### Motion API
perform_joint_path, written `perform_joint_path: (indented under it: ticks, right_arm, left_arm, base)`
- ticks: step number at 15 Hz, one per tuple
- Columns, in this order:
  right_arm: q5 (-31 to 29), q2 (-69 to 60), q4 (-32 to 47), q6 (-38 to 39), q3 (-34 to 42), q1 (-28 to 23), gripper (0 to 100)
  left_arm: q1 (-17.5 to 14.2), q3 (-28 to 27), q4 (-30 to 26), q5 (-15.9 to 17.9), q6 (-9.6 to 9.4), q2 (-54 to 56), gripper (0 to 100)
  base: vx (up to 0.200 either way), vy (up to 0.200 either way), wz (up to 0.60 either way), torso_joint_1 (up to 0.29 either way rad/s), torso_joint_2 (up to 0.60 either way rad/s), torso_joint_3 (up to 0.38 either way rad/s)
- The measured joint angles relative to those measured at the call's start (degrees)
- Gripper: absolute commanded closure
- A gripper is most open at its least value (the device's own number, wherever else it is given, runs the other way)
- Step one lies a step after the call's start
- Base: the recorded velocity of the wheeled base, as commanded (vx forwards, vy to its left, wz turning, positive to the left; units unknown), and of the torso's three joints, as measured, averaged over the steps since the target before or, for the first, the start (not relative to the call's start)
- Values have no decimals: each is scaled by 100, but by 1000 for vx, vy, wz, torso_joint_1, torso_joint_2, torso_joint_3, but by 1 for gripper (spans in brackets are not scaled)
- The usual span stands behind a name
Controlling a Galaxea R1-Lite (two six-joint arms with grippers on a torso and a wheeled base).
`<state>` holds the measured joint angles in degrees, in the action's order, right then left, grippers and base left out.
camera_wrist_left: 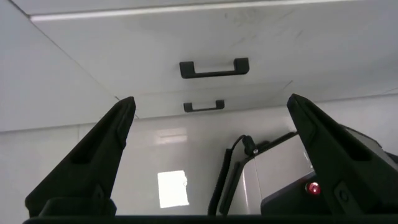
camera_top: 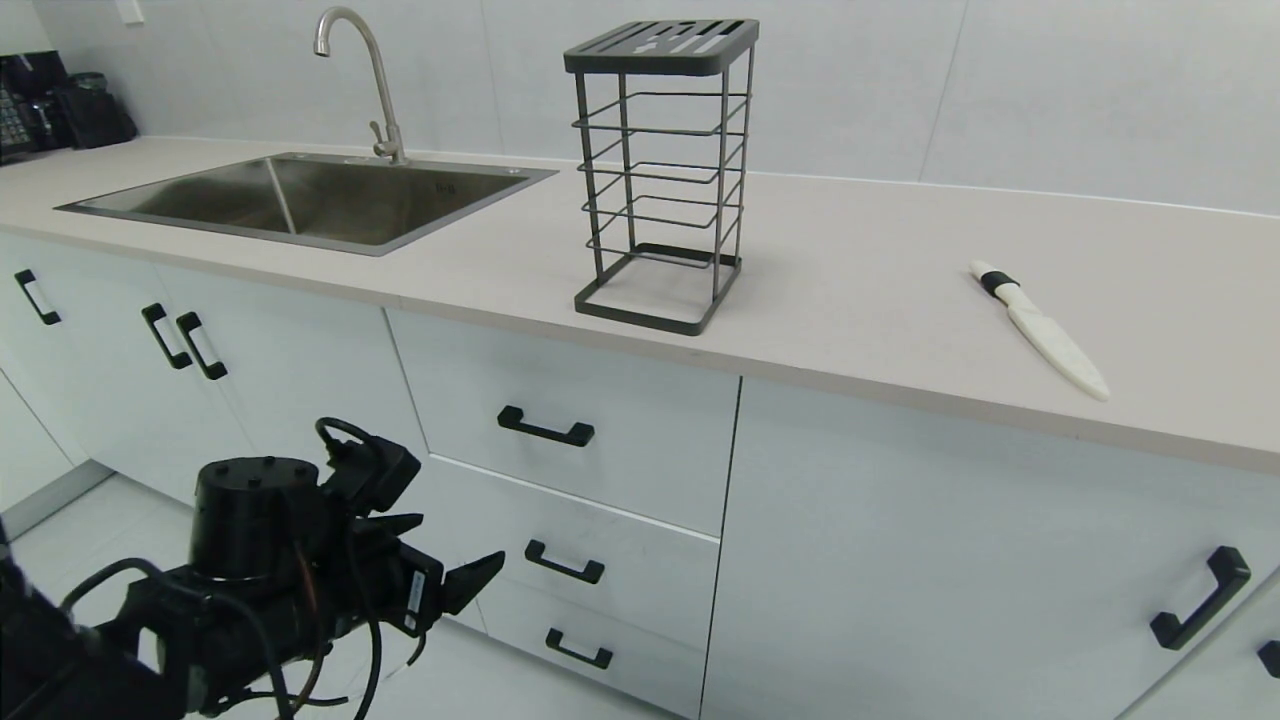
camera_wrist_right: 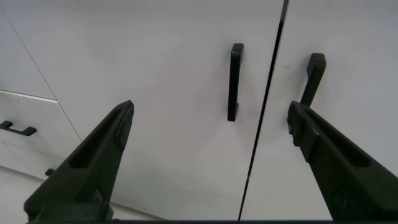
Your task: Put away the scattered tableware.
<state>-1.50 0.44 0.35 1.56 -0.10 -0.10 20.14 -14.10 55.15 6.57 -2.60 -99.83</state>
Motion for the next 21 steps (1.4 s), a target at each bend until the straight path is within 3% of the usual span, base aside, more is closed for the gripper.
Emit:
perform_joint_path:
  ticks: [8, 11, 15, 21]
  right_arm:
    - [2, 0, 0, 0, 0, 0, 0]
    - [2, 0, 0, 2, 0, 0, 0]
    - [0, 0, 0, 0, 0, 2, 0]
    - [0, 0, -2, 2, 0, 0, 0]
  left_arm:
    - [-71, 877, -82, -1, 71, 1908, 0]
    - [-267, 1287, -183, 5, 79, 2693, 0]
    - [-545, 1395, -400, 10, 79, 3426, 0]
    - [-829, 1410, -1732, 56, 123, 5504, 0]
  base:
    - [0, 0, 0, 0, 0, 0]
    - [0, 0, 0, 0, 0, 0]
    - [0, 0, 0, 0, 0, 0]
    - [0, 0, 0, 0, 0, 0]
